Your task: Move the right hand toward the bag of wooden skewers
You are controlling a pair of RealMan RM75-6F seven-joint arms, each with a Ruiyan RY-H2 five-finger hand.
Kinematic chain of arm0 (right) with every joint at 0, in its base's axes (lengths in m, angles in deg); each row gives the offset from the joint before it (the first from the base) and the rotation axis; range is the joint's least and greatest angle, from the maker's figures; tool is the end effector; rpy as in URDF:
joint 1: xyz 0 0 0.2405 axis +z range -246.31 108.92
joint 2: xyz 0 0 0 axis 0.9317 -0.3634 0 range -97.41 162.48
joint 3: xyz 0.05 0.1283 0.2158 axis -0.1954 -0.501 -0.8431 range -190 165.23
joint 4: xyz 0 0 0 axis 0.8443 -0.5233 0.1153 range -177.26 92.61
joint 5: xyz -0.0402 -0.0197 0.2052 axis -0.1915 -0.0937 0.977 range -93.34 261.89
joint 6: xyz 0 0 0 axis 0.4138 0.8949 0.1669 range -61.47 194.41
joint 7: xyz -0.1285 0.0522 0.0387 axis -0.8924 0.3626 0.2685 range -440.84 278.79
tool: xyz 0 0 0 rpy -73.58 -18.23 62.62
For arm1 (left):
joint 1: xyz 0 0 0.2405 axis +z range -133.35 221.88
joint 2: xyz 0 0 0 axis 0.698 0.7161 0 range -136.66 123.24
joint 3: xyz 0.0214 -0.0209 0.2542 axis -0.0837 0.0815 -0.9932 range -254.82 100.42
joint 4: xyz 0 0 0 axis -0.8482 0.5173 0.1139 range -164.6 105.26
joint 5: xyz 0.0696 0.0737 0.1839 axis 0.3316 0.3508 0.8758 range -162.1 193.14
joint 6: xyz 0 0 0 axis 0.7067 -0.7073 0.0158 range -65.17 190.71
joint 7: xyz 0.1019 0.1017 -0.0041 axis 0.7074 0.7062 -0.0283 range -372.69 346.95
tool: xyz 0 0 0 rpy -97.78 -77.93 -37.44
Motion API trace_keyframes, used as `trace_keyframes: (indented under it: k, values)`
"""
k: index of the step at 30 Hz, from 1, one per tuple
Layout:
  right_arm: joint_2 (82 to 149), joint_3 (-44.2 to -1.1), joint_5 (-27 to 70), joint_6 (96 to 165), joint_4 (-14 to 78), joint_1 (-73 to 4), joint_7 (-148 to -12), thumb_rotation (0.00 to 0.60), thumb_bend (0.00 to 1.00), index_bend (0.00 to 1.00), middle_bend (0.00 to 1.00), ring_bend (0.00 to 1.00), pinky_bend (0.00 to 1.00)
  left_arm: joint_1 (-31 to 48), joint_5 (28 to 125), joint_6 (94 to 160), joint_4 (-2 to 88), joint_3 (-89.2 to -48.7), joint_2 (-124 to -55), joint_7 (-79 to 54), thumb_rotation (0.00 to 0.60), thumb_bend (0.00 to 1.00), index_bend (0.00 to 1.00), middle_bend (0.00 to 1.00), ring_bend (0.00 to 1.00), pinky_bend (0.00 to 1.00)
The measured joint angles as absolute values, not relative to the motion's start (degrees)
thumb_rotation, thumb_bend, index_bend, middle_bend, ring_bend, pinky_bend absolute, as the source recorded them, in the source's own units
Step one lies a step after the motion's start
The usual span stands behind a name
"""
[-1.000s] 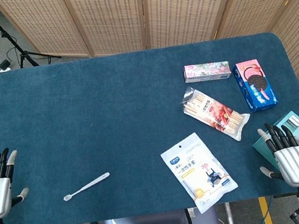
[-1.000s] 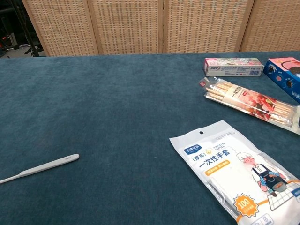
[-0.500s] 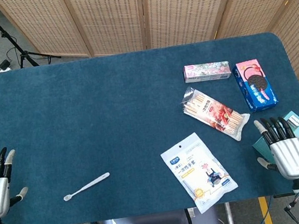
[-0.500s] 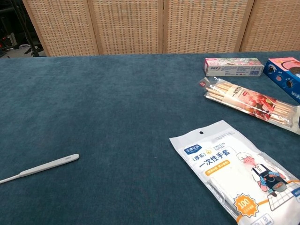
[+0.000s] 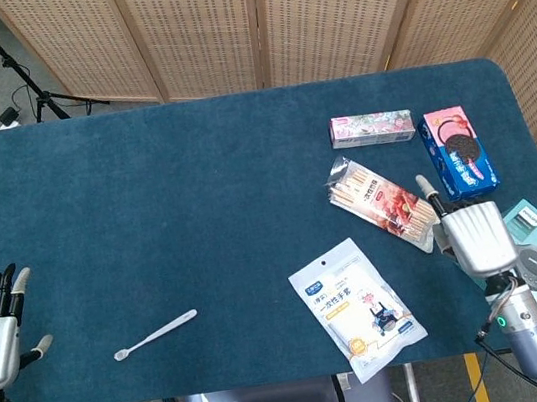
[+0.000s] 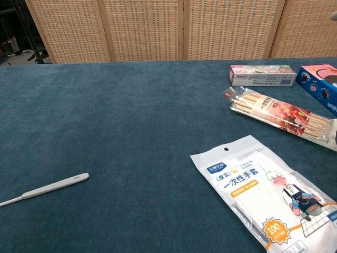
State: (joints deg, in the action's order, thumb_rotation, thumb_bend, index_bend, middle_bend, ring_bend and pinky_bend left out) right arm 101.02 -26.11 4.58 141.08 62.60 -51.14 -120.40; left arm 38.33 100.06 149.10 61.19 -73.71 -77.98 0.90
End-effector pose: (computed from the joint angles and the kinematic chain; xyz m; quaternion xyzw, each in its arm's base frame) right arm -0.2063 -0.2657 0.1274 0.6829 -0.2163 0.3325 0.6134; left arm -0.3019 0.1883 0.1269 -0.6104 -0.3385 -0.3553 0.6217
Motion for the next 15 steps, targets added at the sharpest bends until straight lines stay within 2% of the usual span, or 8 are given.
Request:
trace_keyframes:
  k: [1, 3, 5, 9, 15]
  values:
    - [100.8, -26.5, 7.2, 138.9, 63.3, -50.0, -121.9, 0.6, 0.86, 0.05, 0.7, 0.82, 0.81, 38.3, 100.1, 149.1, 61.1, -73.7, -78.0, 0.8, 0.6, 0.02, 0.0, 0.0, 0.0, 0.0]
    - [100.5, -27.1, 11.7, 135.9, 64.2, -48.1, -124.2, 0.6, 0.95, 0.05, 0.7, 0.84, 0.83, 38.3, 100.1, 149.1, 61.1, -73.7, -78.0, 0.7, 0.6, 0.02, 0.0, 0.0, 0.0, 0.0]
    - [100.2, -27.5, 17.0, 133.2, 64.8, -46.1, -127.0, 0.6, 0.99, 0.03, 0.7, 0.85, 0.83, 38.2, 100.0, 148.9, 60.9, -73.7, -78.2, 0.7, 0.6, 0.02, 0.0, 0.0, 0.0, 0.0]
    - [100.1, -27.9, 32.1, 129.1, 65.4, -40.4, -134.7, 0.6, 1.0, 0.0, 0.71, 0.87, 0.85, 37.9, 99.5, 148.1, 60.7, -73.6, -78.3, 0.7, 0.6, 0.02, 0.0, 0.0, 0.0, 0.0]
    - [101.6, -27.9, 55.4, 126.8, 64.4, -29.8, -144.8, 0.6, 1.0, 0.0, 0.72, 0.88, 0.87, 37.7, 99.2, 147.7, 60.4, -73.6, -78.4, 0.5, 0.6, 0.02, 0.0, 0.0, 0.0, 0.0]
